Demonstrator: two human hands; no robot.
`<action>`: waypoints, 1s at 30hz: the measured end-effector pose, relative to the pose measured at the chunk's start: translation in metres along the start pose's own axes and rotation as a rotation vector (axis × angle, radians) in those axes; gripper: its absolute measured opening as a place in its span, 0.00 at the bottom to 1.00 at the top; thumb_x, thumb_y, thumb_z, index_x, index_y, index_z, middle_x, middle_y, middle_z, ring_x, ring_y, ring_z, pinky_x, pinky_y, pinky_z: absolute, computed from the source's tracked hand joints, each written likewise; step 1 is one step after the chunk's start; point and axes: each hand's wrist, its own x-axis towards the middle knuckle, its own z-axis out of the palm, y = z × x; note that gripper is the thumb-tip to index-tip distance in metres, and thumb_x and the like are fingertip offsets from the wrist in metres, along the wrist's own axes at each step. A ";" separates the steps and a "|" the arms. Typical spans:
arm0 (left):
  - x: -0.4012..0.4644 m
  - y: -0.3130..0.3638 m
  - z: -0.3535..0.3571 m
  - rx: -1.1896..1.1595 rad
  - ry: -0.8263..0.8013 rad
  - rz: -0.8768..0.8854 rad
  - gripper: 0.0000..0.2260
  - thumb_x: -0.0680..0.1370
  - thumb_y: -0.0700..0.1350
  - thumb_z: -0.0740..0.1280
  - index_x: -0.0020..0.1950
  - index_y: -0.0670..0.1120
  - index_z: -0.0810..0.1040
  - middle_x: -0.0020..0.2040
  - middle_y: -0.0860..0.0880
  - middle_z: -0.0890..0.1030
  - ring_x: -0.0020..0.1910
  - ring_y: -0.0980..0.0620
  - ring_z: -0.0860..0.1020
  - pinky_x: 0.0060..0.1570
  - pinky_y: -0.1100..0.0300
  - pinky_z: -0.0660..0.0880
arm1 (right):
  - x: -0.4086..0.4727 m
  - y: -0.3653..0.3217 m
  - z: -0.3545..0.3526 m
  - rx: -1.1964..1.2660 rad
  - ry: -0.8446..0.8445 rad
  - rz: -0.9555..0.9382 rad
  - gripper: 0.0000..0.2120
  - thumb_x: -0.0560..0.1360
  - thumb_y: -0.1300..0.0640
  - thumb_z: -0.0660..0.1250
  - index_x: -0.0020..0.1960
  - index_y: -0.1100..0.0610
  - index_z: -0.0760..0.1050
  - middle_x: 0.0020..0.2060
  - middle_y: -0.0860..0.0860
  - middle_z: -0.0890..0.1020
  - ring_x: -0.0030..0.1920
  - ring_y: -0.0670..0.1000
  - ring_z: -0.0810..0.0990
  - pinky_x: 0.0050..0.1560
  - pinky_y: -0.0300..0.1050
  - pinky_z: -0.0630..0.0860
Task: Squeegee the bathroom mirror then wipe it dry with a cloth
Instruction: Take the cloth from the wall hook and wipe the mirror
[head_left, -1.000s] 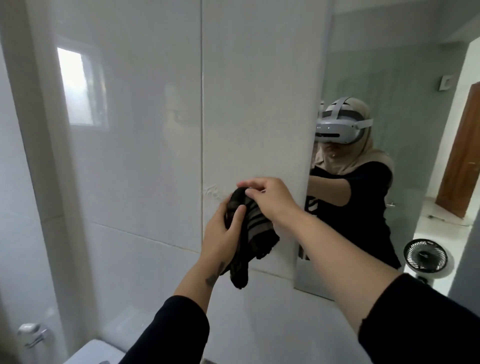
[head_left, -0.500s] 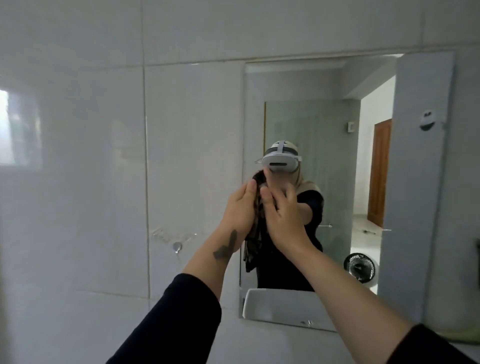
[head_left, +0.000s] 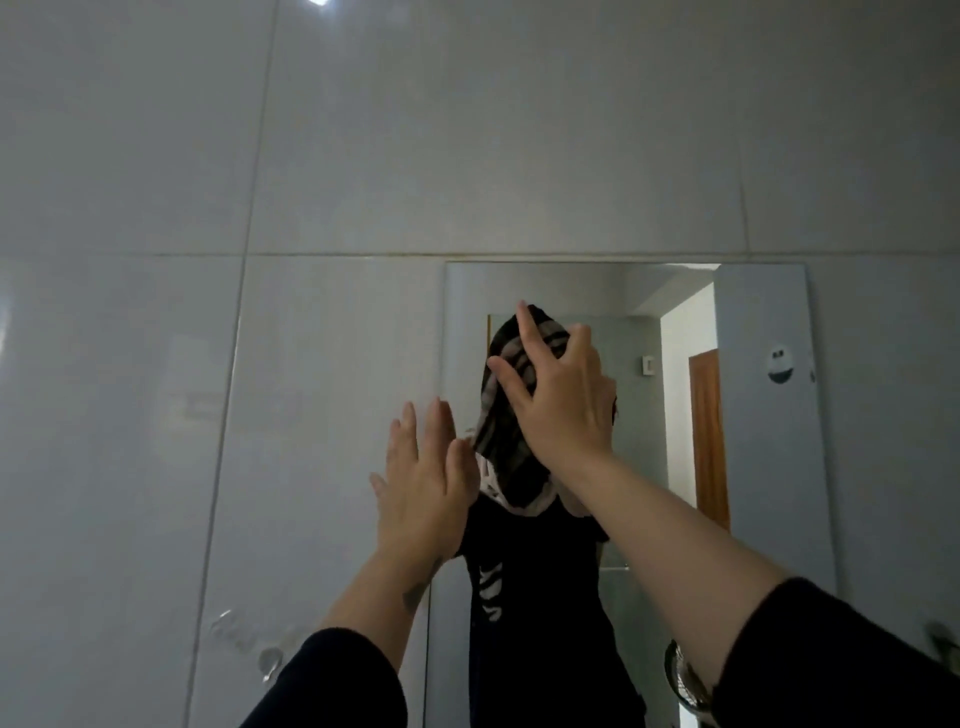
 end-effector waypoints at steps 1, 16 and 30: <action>0.002 -0.004 0.002 0.085 -0.036 -0.011 0.31 0.74 0.67 0.35 0.76 0.58 0.40 0.79 0.52 0.39 0.77 0.52 0.38 0.73 0.37 0.46 | 0.014 -0.003 0.003 -0.049 0.008 -0.008 0.31 0.76 0.35 0.53 0.76 0.42 0.52 0.60 0.57 0.67 0.58 0.57 0.69 0.56 0.55 0.69; 0.013 -0.022 0.025 0.321 -0.144 -0.043 0.47 0.72 0.71 0.55 0.69 0.56 0.21 0.70 0.57 0.21 0.71 0.52 0.25 0.67 0.28 0.48 | 0.096 -0.037 0.084 -0.532 0.255 -0.278 0.29 0.77 0.41 0.57 0.76 0.47 0.57 0.66 0.55 0.67 0.59 0.59 0.69 0.62 0.62 0.63; 0.012 -0.025 0.023 0.326 -0.136 -0.021 0.48 0.70 0.73 0.56 0.71 0.56 0.24 0.71 0.58 0.22 0.72 0.53 0.26 0.66 0.28 0.50 | 0.101 0.023 0.044 -0.610 0.193 -0.187 0.28 0.80 0.42 0.50 0.77 0.48 0.52 0.75 0.55 0.55 0.74 0.60 0.55 0.68 0.67 0.54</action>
